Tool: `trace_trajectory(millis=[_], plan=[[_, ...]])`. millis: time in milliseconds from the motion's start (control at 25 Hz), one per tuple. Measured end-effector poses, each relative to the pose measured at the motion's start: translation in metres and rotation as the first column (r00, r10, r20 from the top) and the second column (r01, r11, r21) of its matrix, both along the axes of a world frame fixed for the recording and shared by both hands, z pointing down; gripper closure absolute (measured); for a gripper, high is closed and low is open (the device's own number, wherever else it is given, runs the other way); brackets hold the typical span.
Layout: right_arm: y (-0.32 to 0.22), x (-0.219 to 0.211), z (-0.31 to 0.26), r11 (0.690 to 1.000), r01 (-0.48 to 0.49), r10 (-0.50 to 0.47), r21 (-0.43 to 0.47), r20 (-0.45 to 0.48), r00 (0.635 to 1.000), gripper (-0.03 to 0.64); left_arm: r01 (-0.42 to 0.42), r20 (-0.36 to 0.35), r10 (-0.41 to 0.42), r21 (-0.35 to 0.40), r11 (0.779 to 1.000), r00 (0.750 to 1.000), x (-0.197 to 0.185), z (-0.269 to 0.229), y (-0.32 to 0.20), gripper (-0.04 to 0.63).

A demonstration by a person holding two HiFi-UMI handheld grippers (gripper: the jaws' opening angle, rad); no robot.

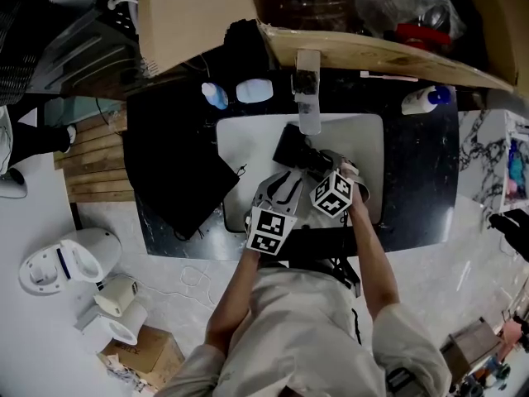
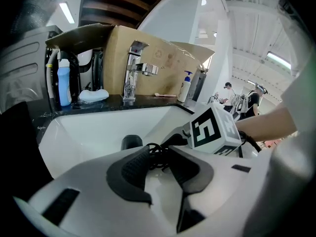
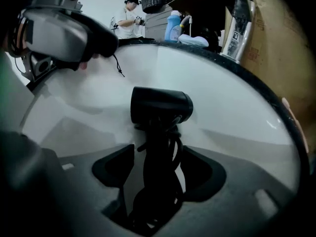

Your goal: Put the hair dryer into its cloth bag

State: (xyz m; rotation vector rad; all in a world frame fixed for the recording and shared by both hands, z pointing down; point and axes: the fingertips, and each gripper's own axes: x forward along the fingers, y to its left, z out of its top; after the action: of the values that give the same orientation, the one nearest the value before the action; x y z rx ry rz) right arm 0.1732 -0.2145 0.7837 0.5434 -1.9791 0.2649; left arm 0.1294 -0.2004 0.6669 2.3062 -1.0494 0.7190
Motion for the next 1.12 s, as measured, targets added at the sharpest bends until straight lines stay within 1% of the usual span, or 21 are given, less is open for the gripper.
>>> trace_trajectory(millis=[120, 160, 200, 240, 280, 400, 560, 800, 1120], plan=[[0.0, 0.002, 0.014, 1.0, 0.029, -0.029, 0.001, -0.045, 0.999, 0.337, 0.005, 0.002, -0.005, 0.001, 1.0, 1.0, -0.001, -0.001, 0.001, 0.479], [0.0, 0.002, 0.016, 0.999, 0.04, -0.04, 0.006, -0.057, 0.998, 0.347, 0.007, 0.002, -0.007, 0.001, 1.0, 1.0, -0.001, -0.001, 0.002, 0.479], [0.0, 0.003, 0.018, 0.999, 0.053, -0.052, 0.011, -0.066, 0.996, 0.37, 0.01, 0.002, -0.01, 0.002, 1.0, 1.0, -0.002, -0.001, 0.002, 0.479], [-0.001, 0.003, 0.018, 0.998, 0.064, -0.062, 0.017, -0.071, 0.996, 0.411, 0.013, 0.002, -0.013, 0.004, 1.0, 1.0, -0.003, -0.002, 0.002, 0.479], [-0.001, 0.003, 0.018, 0.997, 0.071, -0.069, 0.021, -0.072, 0.995, 0.416, 0.016, 0.002, -0.016, 0.005, 1.0, 1.0, -0.004, -0.003, 0.002, 0.479], [-0.001, 0.001, 0.016, 0.997, 0.068, -0.067, 0.021, -0.05, 0.997, 0.421, 0.022, 0.001, -0.022, 0.007, 1.0, 1.0, -0.005, -0.004, 0.002, 0.479], [0.0, -0.004, 0.011, 0.999, 0.032, -0.032, 0.015, 0.001, 0.999, 0.423, 0.025, -0.001, -0.025, 0.013, 1.0, 1.0, -0.007, -0.006, 0.002, 0.479], [0.007, -0.007, -0.002, 0.999, 0.036, -0.036, 0.024, 0.027, 0.999, 0.425, 0.033, -0.004, -0.032, 0.025, 0.999, 0.999, -0.011, -0.012, 0.002, 0.479], [0.01, -0.012, -0.034, 0.997, 0.03, -0.032, 0.068, 0.036, 0.999, 0.425, 0.033, -0.009, -0.032, 0.048, 0.998, 0.999, -0.02, -0.024, 0.004, 0.479]])
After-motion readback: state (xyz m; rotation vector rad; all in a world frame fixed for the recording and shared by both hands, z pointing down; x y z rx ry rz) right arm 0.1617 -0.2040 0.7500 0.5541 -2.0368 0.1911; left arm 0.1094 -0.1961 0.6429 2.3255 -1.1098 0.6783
